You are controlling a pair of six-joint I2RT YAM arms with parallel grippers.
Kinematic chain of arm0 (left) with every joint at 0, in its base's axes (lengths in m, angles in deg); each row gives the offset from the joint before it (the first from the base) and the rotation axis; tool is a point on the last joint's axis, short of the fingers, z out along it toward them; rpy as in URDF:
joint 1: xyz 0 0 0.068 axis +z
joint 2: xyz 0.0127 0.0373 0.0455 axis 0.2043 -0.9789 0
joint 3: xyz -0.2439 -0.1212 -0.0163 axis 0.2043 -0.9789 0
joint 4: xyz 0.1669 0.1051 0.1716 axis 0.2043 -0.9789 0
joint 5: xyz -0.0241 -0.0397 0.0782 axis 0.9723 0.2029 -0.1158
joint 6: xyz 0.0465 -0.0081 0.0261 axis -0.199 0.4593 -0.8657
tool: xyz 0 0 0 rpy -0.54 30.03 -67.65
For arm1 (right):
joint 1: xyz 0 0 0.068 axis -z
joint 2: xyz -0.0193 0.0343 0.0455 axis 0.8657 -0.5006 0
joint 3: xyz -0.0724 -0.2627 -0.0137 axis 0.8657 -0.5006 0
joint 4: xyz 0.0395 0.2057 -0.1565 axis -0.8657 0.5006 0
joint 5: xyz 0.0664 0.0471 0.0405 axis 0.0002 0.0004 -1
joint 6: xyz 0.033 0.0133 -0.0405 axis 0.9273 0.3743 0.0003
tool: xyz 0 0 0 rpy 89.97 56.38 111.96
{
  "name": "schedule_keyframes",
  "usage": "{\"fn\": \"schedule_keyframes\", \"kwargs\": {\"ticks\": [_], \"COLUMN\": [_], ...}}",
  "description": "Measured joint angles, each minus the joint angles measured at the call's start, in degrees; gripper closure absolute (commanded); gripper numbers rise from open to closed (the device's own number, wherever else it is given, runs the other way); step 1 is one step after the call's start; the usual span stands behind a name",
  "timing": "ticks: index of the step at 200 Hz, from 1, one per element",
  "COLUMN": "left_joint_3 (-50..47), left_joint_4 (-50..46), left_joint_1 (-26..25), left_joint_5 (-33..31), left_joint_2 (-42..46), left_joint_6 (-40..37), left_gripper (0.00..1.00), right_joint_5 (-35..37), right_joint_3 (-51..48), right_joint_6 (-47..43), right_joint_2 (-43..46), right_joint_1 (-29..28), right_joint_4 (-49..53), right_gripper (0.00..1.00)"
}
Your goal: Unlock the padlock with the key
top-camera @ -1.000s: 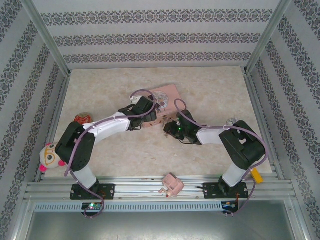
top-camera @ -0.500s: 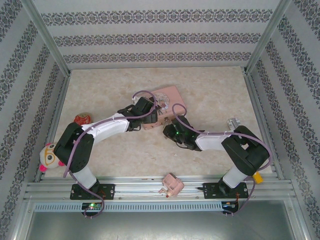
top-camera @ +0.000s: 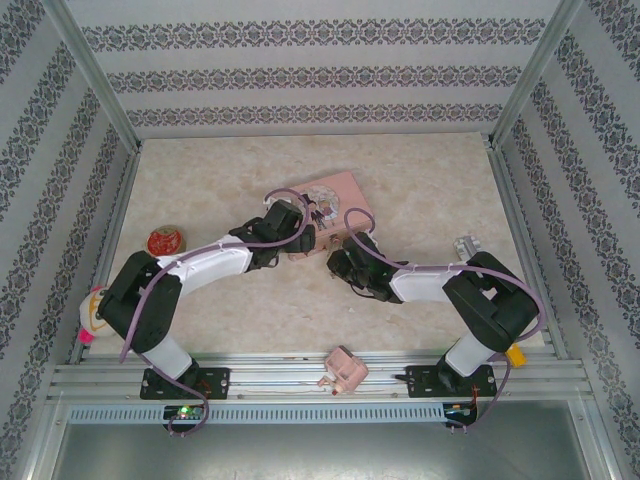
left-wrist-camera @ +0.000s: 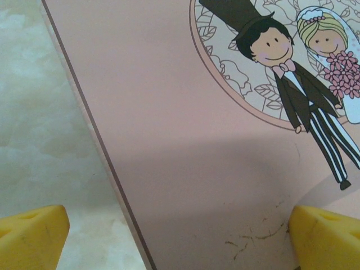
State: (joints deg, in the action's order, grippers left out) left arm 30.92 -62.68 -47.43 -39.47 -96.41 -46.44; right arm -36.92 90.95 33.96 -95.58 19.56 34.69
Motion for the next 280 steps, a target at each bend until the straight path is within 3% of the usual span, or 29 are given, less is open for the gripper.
{"fn": "schedule_keyframes", "kwargs": {"ticks": [280], "left_joint_3": [-13.5], "left_joint_4": [21.6], "left_joint_1": [0.1], "left_joint_5": [1.1], "left_joint_2": [3.9], "left_joint_6": [-3.9], "left_gripper": [0.01], "right_joint_5": [0.2], "right_joint_3": [0.5], "right_joint_6": [7.7], "right_joint_2": [1.2], "right_joint_1": [0.0], "right_joint_4": [-0.2], "right_gripper": [1.00]}}
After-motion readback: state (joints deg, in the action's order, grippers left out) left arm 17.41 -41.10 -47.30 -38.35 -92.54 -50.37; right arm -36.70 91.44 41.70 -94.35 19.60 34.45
